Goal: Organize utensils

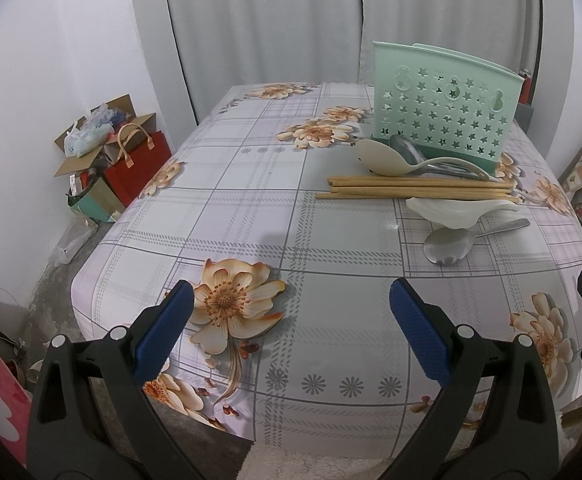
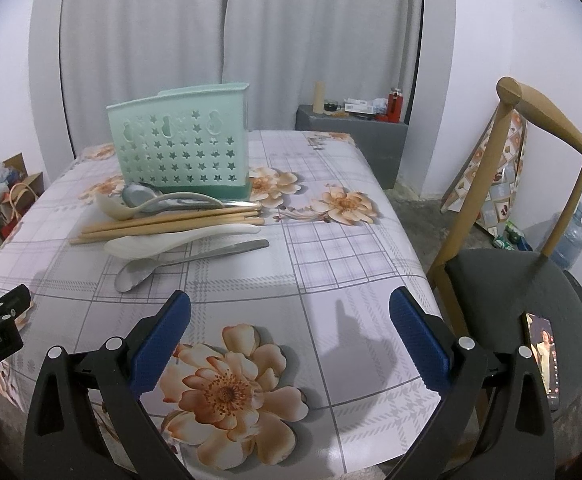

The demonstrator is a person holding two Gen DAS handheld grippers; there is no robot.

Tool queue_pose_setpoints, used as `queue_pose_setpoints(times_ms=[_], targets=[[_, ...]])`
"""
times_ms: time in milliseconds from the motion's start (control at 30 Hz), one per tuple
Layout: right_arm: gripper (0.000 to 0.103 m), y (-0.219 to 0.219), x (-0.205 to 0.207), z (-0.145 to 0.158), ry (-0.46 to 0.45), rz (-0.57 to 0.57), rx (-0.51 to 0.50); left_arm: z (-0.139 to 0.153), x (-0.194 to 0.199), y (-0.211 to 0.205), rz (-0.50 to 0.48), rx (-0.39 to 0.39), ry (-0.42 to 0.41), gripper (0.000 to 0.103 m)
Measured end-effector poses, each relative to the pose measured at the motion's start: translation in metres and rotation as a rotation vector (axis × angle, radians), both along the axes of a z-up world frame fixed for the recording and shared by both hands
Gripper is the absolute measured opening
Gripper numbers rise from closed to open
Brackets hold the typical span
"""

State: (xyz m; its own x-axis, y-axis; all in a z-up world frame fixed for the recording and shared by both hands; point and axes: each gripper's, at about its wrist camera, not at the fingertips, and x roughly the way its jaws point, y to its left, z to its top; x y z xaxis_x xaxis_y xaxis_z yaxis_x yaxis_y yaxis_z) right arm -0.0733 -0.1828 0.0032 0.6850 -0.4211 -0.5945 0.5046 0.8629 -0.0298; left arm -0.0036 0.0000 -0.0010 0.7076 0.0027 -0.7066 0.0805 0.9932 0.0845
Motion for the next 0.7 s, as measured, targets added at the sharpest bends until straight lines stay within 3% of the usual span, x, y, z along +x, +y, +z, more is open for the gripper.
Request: queue_pose_setpoints(times_ms=[700], targets=[[0.097, 0.0, -0.0026, -0.0007, -0.009, 0.006, 0.003, -0.0033, 0.0001, -0.004, -0.006, 0.013, 0.012, 0.094]])
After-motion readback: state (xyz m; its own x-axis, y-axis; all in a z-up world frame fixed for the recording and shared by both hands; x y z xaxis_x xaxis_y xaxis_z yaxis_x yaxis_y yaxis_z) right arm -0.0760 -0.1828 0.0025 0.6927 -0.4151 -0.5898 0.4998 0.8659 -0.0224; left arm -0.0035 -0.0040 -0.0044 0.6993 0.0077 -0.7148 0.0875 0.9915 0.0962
